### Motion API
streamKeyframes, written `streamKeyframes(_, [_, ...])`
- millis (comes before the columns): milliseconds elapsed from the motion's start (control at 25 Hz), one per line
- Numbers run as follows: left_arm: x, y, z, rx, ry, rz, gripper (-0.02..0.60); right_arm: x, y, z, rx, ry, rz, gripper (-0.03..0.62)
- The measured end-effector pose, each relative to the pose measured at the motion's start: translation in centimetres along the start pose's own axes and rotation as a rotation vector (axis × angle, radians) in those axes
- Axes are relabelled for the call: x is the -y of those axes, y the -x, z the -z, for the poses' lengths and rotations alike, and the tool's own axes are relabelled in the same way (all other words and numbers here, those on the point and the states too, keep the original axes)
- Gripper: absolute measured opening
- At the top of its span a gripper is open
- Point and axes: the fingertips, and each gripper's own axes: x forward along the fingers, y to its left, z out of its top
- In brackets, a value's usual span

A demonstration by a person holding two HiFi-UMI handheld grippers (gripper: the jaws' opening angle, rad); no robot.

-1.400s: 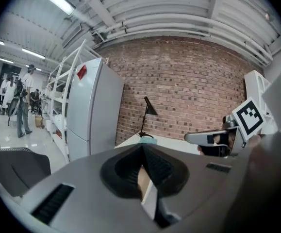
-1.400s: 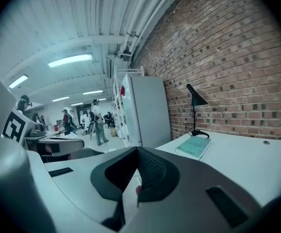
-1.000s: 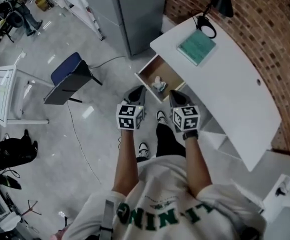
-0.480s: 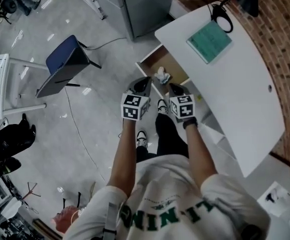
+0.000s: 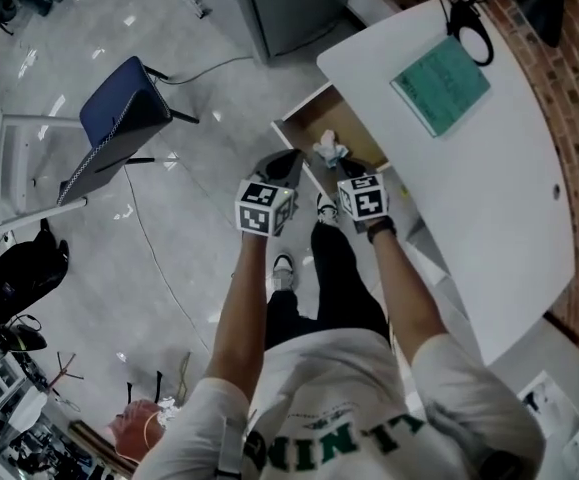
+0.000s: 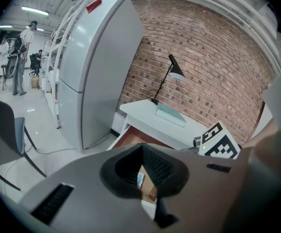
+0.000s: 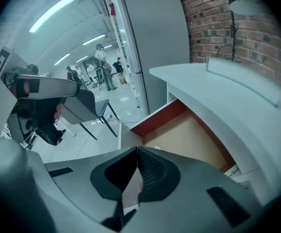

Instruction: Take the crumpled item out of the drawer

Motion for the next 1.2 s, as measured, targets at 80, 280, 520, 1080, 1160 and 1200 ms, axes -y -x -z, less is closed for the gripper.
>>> streamKeyframes(80, [-0.8, -0.9, 0.5, -0.010, 0.016, 0.006, -0.006, 0.5, -1.9, 0.4, -0.025, -0.014, -0.006, 0.002])
streamKeyframes(280, [-2.7, -3.4, 2.0, -0.042, 0.045, 0.020, -0.006, 1.7, -6.2, 1.8, -0.118, -0.043, 0.001, 0.003])
streamKeyframes(520, [-4.5, -5.3, 3.9, -0.075, 0.086, 0.018, -0.006, 1.7, -10.3, 3.9, -0.238, -0.118, 0.011, 0.051])
streamKeyframes(1080, [-6.9, -8.0, 6.8, -0.096, 0.135, 0.030, -0.006, 3.4, -17.0, 8.8, -0.399, -0.065, 0.045, 0.181])
streamKeyframes(1160, [-7.1, -8.1, 6.9, -0.093, 0.130, 0.028, -0.006, 3.7, -17.4, 9.0, -0.397, -0.049, 0.059, 0.181])
streamKeyframes(1200, [-7.2, -8.2, 7.0, -0.094, 0.130, 0.027, -0.006, 3.9, -17.6, 9.0, -0.393, -0.044, 0.068, 0.181])
